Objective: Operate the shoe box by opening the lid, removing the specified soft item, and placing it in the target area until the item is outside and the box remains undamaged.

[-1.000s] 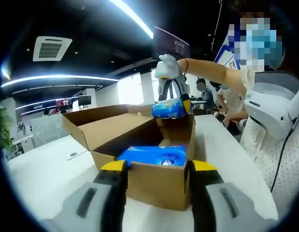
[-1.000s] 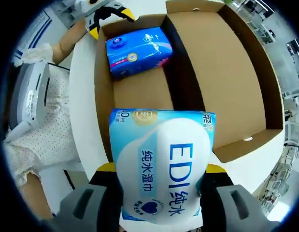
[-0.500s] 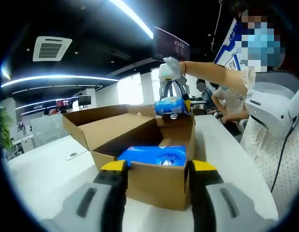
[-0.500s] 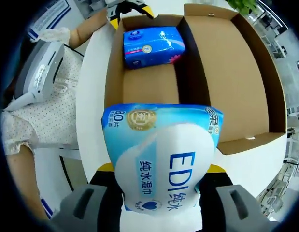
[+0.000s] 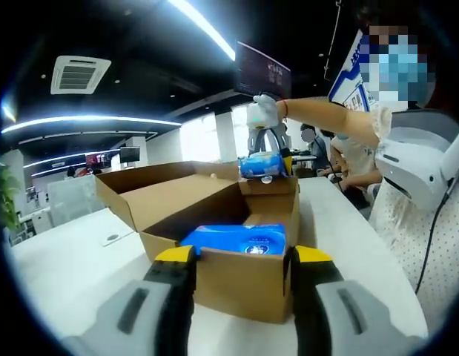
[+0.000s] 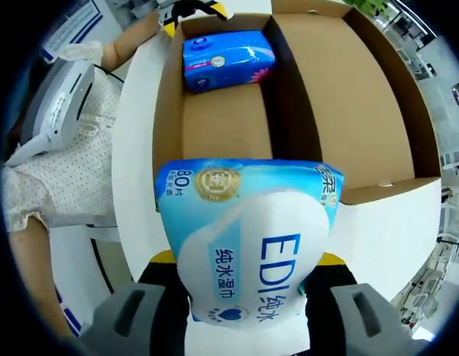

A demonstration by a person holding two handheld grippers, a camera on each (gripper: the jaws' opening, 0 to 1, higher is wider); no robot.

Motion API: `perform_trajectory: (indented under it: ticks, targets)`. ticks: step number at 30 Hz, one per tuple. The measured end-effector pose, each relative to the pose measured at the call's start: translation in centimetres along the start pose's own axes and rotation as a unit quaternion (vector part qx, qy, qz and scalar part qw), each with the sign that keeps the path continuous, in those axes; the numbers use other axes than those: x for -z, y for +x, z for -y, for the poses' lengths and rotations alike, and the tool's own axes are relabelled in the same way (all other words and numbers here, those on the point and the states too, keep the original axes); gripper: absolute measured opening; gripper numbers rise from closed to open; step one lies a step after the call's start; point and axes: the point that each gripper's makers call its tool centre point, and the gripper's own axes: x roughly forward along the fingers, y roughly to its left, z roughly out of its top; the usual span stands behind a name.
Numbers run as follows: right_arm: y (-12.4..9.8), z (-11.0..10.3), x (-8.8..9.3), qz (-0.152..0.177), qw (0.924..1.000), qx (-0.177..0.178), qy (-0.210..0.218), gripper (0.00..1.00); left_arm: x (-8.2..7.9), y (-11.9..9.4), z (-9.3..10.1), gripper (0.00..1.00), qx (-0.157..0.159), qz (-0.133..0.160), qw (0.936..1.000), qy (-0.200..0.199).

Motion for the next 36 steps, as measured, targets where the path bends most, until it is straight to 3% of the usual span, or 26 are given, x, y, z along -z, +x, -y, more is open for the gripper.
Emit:
perform_trajectory:
  ticks: [16,29,36]
  targets:
    - [0.4,0.6,2.8,-0.028,0.9995,0.01,0.01,0.62,-0.1,-0.7,-0.5,0.52,0.002,0.002,1.0,-0.001]
    - [2.6,0.9,5.6,-0.077,0.9969,0.003,0.015,0.62,-0.4,-1.6,-1.2,0.52,0.003,0.003,1.0,-0.001]
    - [3.4,1.8,6.3,-0.083,0.9963,0.003,0.021,0.62,-0.4,-1.6,-1.2,0.52,0.004,0.003,1.0,-0.001]
